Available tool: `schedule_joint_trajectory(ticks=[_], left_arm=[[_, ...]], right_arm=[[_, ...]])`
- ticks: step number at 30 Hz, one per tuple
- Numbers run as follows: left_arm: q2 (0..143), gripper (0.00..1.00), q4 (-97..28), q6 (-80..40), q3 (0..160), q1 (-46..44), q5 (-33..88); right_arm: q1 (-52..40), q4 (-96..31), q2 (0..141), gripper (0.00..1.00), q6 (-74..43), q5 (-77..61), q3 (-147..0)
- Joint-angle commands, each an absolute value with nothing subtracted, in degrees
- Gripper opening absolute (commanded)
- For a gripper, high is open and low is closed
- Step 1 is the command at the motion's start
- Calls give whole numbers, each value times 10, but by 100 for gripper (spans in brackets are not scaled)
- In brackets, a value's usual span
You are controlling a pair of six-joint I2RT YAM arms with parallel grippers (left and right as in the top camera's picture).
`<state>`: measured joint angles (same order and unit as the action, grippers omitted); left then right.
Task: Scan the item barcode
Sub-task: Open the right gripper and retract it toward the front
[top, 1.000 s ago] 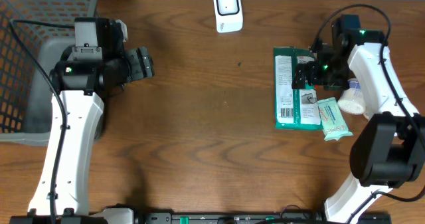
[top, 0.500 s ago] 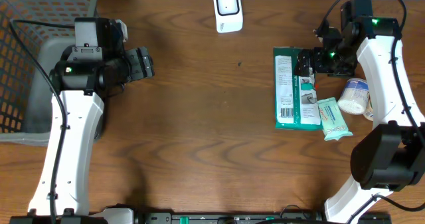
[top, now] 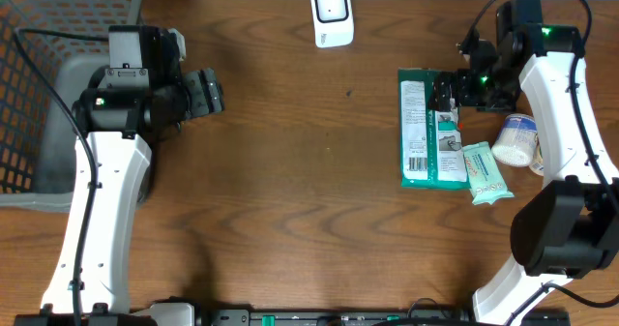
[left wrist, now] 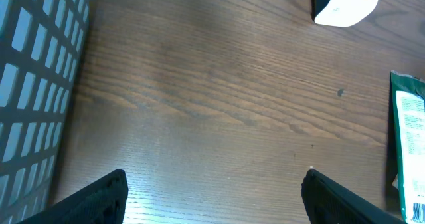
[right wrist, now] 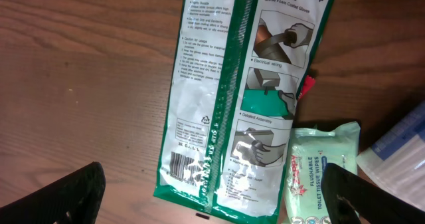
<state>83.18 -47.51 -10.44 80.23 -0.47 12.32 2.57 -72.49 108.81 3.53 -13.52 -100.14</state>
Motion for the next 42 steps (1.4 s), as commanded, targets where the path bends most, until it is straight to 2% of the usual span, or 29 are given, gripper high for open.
schedule_joint_trajectory(ticks=[1,6,11,17,23,27,42], left_arm=[[832,84,-475,-99,801,-3,124],[832,84,-475,-99,801,-3,124],[832,84,-475,-99,801,-3,124],[832,84,-475,-99,801,-3,124],[832,84,-475,-99,801,-3,124],[832,84,-475,-99,801,-3,124],[832,85,-475,-99,801,-3,124]], right_arm=[[28,-726,1081,99,37,-142,-1006],[28,-726,1081,99,37,-142,-1005],[29,-730,997,99,39,-85,-1005],[26,-712,823,99,39,-99,-1005],[8,-625,622,99,39,-78,-973],[-7,-548,489,99,39,-74,-862],[-8,-393,45,99,-9,-80,-375]])
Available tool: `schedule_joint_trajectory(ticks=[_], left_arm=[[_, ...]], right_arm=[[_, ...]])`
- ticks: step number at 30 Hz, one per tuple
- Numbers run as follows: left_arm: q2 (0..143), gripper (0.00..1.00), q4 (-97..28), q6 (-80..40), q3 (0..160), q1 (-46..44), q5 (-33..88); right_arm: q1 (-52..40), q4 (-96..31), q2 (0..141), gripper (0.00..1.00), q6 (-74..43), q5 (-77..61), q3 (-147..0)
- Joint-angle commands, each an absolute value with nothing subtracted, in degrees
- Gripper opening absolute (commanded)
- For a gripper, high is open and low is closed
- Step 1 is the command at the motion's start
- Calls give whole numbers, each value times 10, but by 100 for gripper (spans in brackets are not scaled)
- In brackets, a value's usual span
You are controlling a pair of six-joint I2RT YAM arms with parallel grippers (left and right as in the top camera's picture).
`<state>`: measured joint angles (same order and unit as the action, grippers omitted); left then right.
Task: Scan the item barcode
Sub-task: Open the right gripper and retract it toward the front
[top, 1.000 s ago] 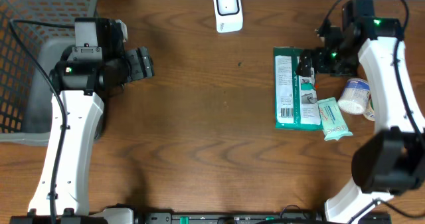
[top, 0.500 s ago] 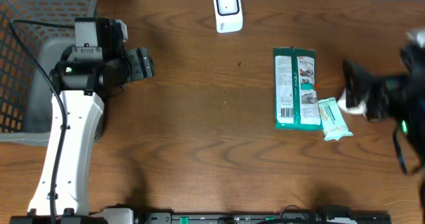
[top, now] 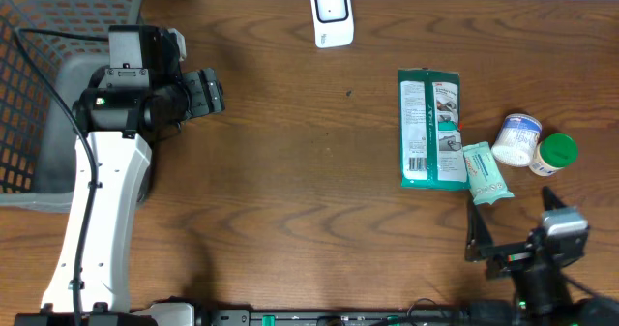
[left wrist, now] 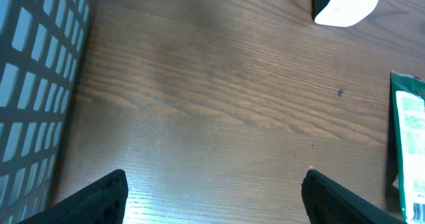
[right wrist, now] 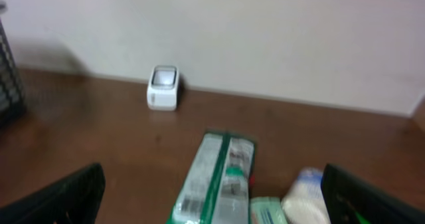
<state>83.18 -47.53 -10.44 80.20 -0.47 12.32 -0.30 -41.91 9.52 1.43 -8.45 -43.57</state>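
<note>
The green glove package [top: 430,128] lies flat right of the table's middle, its barcode on the near left corner. A white scanner [top: 332,14] stands at the far edge. My right gripper [right wrist: 212,204] is open and empty, low at the near right edge, facing the package [right wrist: 216,177] and the scanner [right wrist: 163,88] from a distance. At the far left my left gripper [top: 215,92] hangs open and empty over bare wood [left wrist: 214,184]. The left wrist view shows the scanner [left wrist: 345,1] and the package's edge [left wrist: 408,144].
A pale green wipes pack [top: 484,173] touches the glove package's near right corner. A white tub [top: 515,139] and a green-lidded bottle [top: 554,154] stand beside it. A grey mesh basket [top: 39,103] fills the left end under the left arm.
My right gripper was open close above the glove package. It now sits back at the near right edge, still open, and the green-lidded bottle shows. The left arm has not moved.
</note>
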Motion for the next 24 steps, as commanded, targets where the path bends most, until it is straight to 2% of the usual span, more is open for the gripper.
schedule_joint_trajectory(ticks=[1,4,13,17,21,24], left_arm=[[832,84,-475,-99,801,-3,124],[832,84,-475,-99,801,-3,124],[832,84,-475,-99,801,-3,124],[832,85,-475,-99,801,-3,124],[832,84,-475,-99,801,-3,124],[832,84,-475,-99,801,-3,124]], right_arm=[[-8,-367,24,99,-9,-80,-345],[-8,-274,3,99,-8,-80,-280],[-8,203,6,99,-8,-34,-76],[-8,253,3,99,-10,-3,-35],[-8,240,3,99,-52,34,-3],[-8,173,3,99,-60,36,-3]])
